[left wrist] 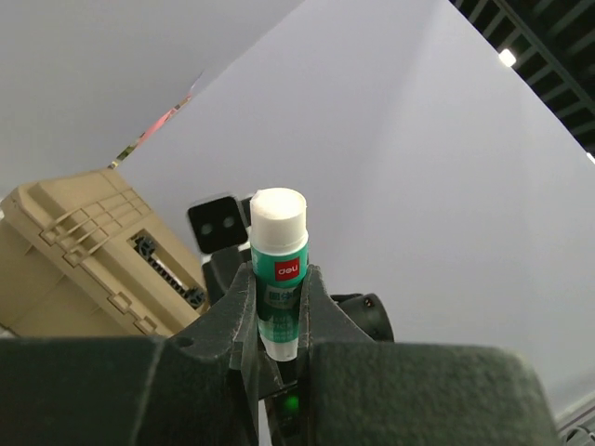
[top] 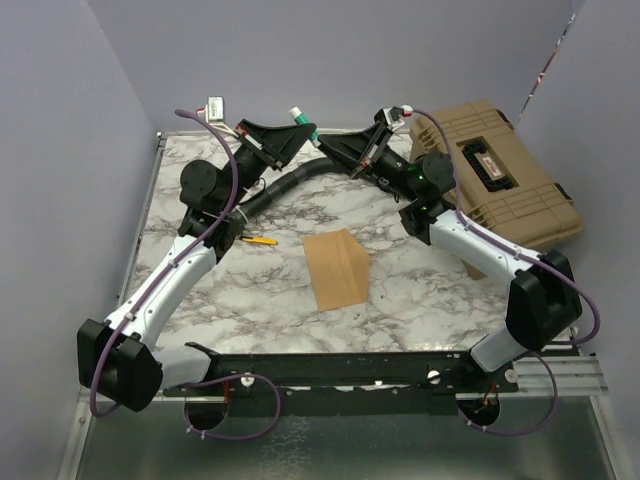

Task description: Place the letter into the envelope and seal it

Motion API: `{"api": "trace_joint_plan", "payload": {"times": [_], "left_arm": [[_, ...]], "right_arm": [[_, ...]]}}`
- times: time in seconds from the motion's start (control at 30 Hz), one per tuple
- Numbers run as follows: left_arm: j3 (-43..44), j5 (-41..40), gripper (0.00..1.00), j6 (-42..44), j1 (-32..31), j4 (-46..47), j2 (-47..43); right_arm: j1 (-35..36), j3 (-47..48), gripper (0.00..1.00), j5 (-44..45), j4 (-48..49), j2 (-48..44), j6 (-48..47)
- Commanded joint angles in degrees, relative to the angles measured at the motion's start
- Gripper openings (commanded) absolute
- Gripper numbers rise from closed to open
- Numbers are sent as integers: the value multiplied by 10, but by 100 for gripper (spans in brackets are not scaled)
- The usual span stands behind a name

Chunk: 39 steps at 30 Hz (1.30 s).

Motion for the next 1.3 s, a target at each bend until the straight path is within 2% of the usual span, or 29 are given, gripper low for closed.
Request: {"api": "trace_joint_plan", "payload": {"times": [0.0,0.1,0.13,0.17,0.2,0.23,0.33,0.43,0.53,0.63,0.77,0.9,1.03,1.27], "left_arm": [[5,-28,0,53,5,46,-19],[-14,-46,0,51,5,58,-27],[-15,-51,0,48,6,58,-28],[-14,-52,0,47,6,57,-27],[-12,-53,0,45,6,52,-26],[-9,-55,0,44,5,44,-27],[-8,-76,0,34,4,27,-26],[-3,-75,0,24,5,21,-18],[-4,-72,0,14,5,14,-14],[-5,-71,0,10,5,2,-14],[0,-67,0,10,5,-7,-9],[1,-63,0,9,5,-9,-5],[-2,-61,0,6,5,-10,-3],[-4,-57,0,5,4,-10,-4]], "right_arm": [[16,-28,1,128,144,-5,238],[26,-17,1,140,156,3,245],[26,-11,7,130,146,3,222],[26,-9,21,118,121,-1,183],[26,-8,42,105,98,-8,130],[26,-4,54,88,65,-18,71],[30,37,68,30,-87,-52,-162],[49,75,71,54,-232,-82,-367],[55,108,72,74,-320,-91,-570],[63,113,71,100,-358,-97,-750],[74,114,66,113,-369,-100,-929],[82,136,67,124,-400,-89,-1012],[95,129,68,137,-373,-78,-1047],[115,148,58,185,-330,-40,-1056]]}}
